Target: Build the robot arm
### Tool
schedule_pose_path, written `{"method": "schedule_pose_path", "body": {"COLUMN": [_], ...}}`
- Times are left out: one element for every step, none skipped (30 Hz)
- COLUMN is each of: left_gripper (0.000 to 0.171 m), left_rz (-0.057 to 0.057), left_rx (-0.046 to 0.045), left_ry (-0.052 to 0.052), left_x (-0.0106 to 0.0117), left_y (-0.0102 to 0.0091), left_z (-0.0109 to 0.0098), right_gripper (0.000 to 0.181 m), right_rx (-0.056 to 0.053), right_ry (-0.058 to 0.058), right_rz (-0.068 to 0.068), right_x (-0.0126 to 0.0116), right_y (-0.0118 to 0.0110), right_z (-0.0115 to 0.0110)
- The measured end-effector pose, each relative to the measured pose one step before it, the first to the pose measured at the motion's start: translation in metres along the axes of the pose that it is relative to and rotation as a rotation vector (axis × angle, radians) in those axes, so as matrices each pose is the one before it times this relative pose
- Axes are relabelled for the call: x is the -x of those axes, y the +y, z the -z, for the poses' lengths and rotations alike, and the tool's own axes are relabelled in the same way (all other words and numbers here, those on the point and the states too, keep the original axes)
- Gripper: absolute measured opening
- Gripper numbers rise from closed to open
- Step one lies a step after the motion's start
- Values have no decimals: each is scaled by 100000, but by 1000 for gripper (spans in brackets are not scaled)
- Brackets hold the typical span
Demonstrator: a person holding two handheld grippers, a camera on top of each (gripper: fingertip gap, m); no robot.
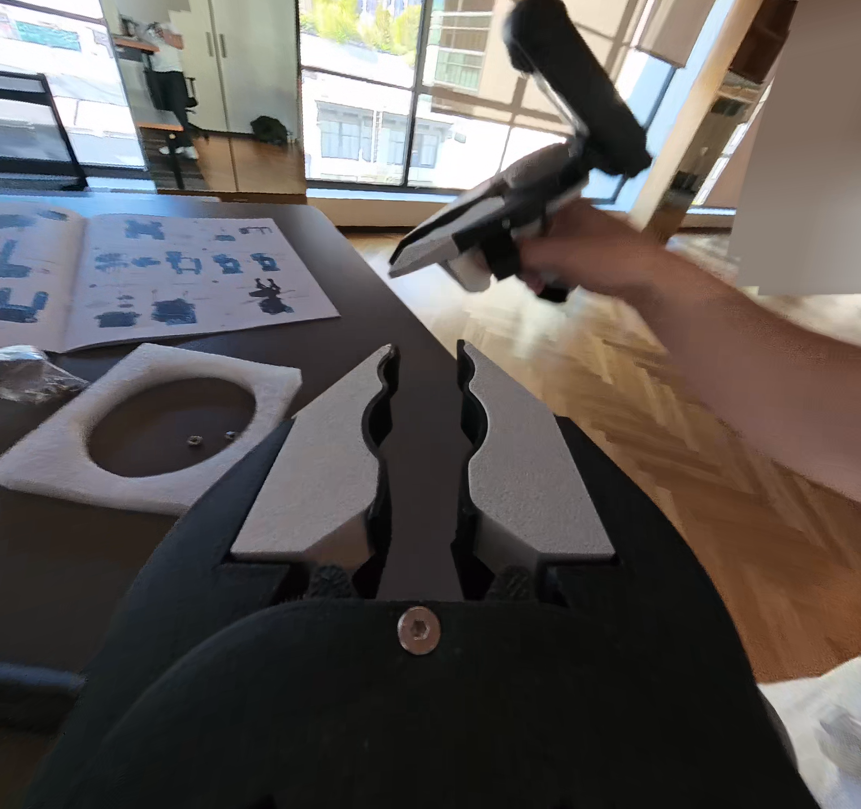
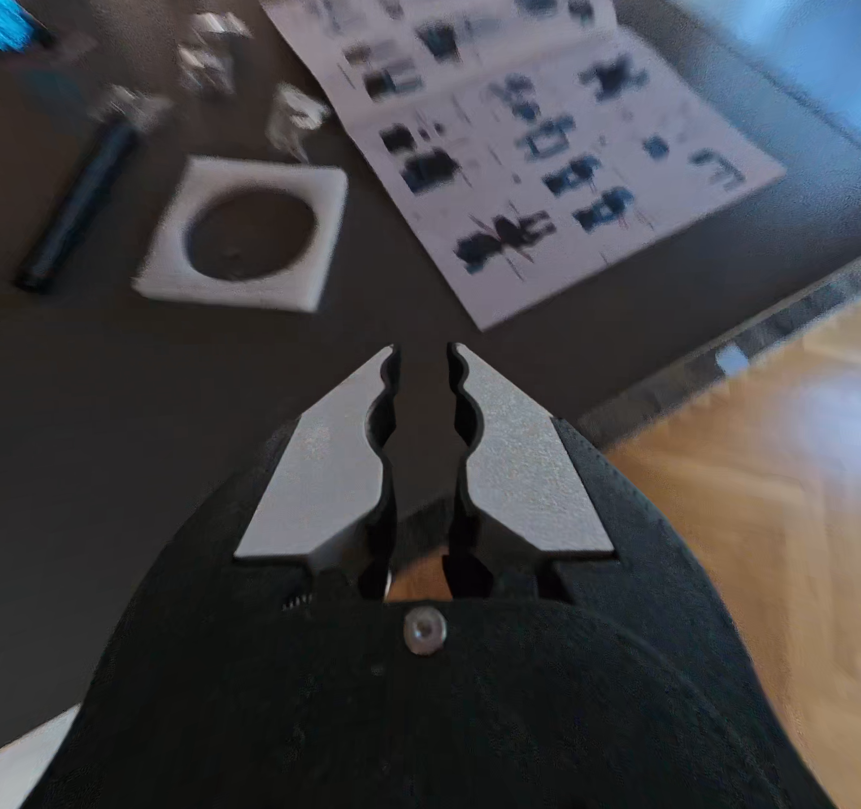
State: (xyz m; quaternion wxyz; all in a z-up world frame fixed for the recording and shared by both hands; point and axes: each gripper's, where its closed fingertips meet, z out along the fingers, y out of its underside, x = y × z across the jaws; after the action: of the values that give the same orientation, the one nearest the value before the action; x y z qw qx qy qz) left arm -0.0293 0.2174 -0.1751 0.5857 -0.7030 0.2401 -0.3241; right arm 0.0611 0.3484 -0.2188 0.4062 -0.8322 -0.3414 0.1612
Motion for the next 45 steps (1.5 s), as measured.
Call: {"method": "schedule_pose_path", "body": {"left_gripper": [24, 24, 25, 25, 25, 26, 27, 28, 28, 28, 28, 27, 27, 27, 27, 27, 28, 28, 28, 28, 28, 28, 28, 28, 27, 27, 27, 27, 27, 27, 27, 27, 28, 29, 30, 30, 31, 31, 32, 32, 32, 33, 33, 34, 34], "left_rz": [-1337, -2061, -2067, -1502, -499, 431, 928, 1232, 1159, 967, 793, 595, 543, 359, 276, 351, 330, 386, 538, 633, 991, 1744, 2401, 2800, 2787, 2482, 2177, 2076, 2141, 1700, 808, -123, -441, -697, -972, -975, -378, 506, 789, 1161, 643, 763, 406, 0, 42], "left_rx": [1563, 1751, 1935, 1632, 1323, 1177, 967, 328, -671, -2278, -3842, -4157, -3781, -3832, -3737, -2803, -2063, -2030, -2348, -2415, -2088, -1475, -919, -642, -534, -104, 188, 58, 81, -141, -540, 726, 1820, 1234, 643, 786, 553, -374, -624, -161, 446, 243, -451, -528, -666], "left_ry": [-3233, -3990, -4226, -4542, -4829, -4377, -3702, -3644, -3579, -3233, -2177, -1216, -1297, -1573, -2016, -2366, -2205, -2023, -2186, -2236, -2082, -1649, -665, 151, 349, 121, -117, -232, -22, 617, 830, 196, -1219, -1668, -1194, -1027, -1308, -972, 298, 616, 374, -284, -234, -715, -1541], "left_x": [752, 941, 1092, 1271, 1400, 1370, 1249, 1182, 1068, 885, 571, 300, 251, 234, 258, 274, 217, 166, 202, 266, 369, 418, 421, 418, 500, 612, 690, 726, 642, 421, 254, 271, 459, 468, 380, 367, 459, 422, 236, 153, 187, 269, 252, 312, 455], "left_y": [-420, -400, -431, -553, -740, -913, -1090, -1316, -1616, -1982, -2319, -2457, -2435, -2342, -2137, -1752, -1380, -1045, -759, -485, -234, -26, 74, 98, 78, 110, 119, 48, -74, -106, -93, 100, 248, 180, 90, 94, 69, -25, -69, -14, 68, 21, -127, -175, -211], "left_z": [-308, -393, -538, -699, -858, -1004, -1066, -1062, -1013, -948, -900, -846, -822, -766, -726, -669, -566, -457, -335, -250, -197, -166, -164, -151, -163, -160, -156, -166, -195, -181, -202, -202, -180, -177, -149, -119, -69, -55, -24, 8, 77, 164, 230, 309, 363], "right_gripper": [20, 18, 17, 11, 4, 0, 0, 0, 0, 0, 0, 0, 0, 0, 0, 0, 0, 0, 0, 0, 0, 0, 0, 0, 0, 0, 0, 0, 0, 0, 0, 0, 0, 0, 0, 0, 0, 0, 0, 0, 0, 0, 0, 0, 0], "right_rx": [15922, 17553, 17319, 15427, 13276, 11727, 10622, 8613, 5848, 3423, 1887, 2499, 2969, 2493, 688, -977, -1450, -1516, -943, 441, 1882, 2520, 2647, 2615, 2957, 2625, 1322, 609, 1081, 784, 22, -609, -1611, -2751, -3148, -3351, -4602, -7910, -11357, -12722, -13294, -13261, -14171, -14989, -14555], "right_ry": [2605, 1056, 2331, 5116, 5254, 3905, 6736, 7548, 4276, 1477, 1298, 1447, 664, -146, 366, 876, 297, 6, -203, -39, -349, -257, 295, 12, 15, 694, 495, 211, 465, 452, 127, -285, -663, -1122, -1941, -2792, -4175, -6234, -7247, -5405, -3621, -1369, 1097, -104, -2915], "right_rz": [-335, 1680, 3856, 4636, 6168, 7682, 6499, 6046, 4771, 4339, 4850, 4113, 3011, 2462, 2113, 1115, 198, 83, 547, 424, -597, -1185, -478, 812, 799, 11, -212, -415, -655, -63, 891, 1550, 1965, 1868, 1497, 326, -1344, -2246, -2489, -3082, -3439, -3720, -4556, -4656, -4178], "right_x": [-1611, -1263, -1350, -1628, -1511, -1199, -1520, -1580, -989, -449, -297, -271, -158, -78, -188, -326, -297, -294, -308, -428, -458, -453, -453, -350, -317, -429, -398, -338, -348, -262, -139, -51, -61, -178, -335, -558, -669, -597, -572, -875, -1108, -1347, -1574, -1193, -540], "right_y": [107, 343, 267, 255, 507, 763, 968, 913, 686, 354, 108, 213, 287, 171, -152, -360, -305, -178, -70, 118, 275, 323, 315, 304, 368, 304, 55, -138, -147, -303, -542, -697, -863, -1072, -1120, -1082, -1123, -1508, -1968, -2213, -2400, -2556, -2773, -2920, -2758], "right_z": [14, 253, 566, 899, 962, 827, 674, 505, 284, 116, -39, -171, -251, -181, -29, 114, 153, 127, 19, -134, -287, -394, -425, -406, -321, -210, -84, -26, 5, 19, 61, 76, 84, 13, -101, -141, -14, 266, 561, 749, 791, 796, 806, 769, 652]}}
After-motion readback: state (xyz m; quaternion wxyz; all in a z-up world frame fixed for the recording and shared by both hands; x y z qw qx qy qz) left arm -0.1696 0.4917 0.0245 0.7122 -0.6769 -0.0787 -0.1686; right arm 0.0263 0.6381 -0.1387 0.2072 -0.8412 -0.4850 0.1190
